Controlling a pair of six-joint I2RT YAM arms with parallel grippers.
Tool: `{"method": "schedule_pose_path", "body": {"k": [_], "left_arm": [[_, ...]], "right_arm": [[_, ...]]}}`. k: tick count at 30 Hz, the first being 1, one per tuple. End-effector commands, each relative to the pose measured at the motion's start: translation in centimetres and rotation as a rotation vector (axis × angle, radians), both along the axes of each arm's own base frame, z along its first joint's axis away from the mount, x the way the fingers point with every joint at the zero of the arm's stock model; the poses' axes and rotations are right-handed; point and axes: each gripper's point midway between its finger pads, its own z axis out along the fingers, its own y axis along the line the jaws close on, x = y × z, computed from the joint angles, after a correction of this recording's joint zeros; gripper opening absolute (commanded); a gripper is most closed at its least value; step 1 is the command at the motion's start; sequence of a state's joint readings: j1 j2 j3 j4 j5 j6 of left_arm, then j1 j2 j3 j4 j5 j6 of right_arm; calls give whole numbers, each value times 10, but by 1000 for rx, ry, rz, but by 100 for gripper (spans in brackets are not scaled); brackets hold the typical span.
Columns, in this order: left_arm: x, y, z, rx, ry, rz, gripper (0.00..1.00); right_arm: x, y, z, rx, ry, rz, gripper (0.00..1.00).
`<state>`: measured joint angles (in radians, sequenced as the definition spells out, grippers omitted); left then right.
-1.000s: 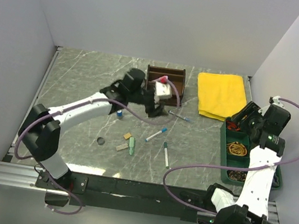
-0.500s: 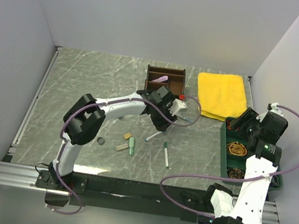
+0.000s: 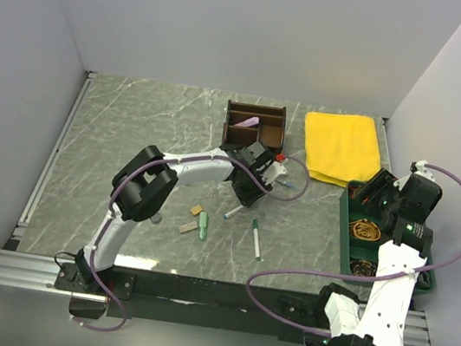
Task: Sort the stationery into containers
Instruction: Pick up the pen from the center of the board.
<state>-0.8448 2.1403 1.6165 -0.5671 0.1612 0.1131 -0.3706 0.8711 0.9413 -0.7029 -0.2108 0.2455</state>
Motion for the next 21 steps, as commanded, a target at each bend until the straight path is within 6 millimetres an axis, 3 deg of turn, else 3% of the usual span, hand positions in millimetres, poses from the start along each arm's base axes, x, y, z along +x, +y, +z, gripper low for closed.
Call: {"method": "schedule_pose_path", "body": {"k": [1, 4, 7, 8, 10, 13, 19, 21], "left_arm": [[13, -10, 2, -4, -26, 22, 47], [9, -9, -12, 17, 5, 19, 40], [1, -7, -24, 33, 50, -1, 21], [-2, -8, -25, 31, 59, -17, 11], [-8, -7, -23, 34, 90, -38, 2], [-10, -22, 8, -49, 87, -105, 1], [8, -38, 146, -453, -128, -267, 1], [10, -26, 179, -564, -183, -313, 1]], "right_arm": [[3, 0, 7, -16, -37, 0, 74], [1, -2, 6, -23, -33, -5, 74], [0, -2, 4, -23, -25, -9, 74], [0, -2, 4, -26, -23, -8, 74], [0, -3, 6, -31, -25, -11, 74], [2, -6, 9, -41, -29, -15, 74], [3, -7, 14, -46, -34, -21, 74], [3, -7, 15, -47, -40, -23, 74]]}}
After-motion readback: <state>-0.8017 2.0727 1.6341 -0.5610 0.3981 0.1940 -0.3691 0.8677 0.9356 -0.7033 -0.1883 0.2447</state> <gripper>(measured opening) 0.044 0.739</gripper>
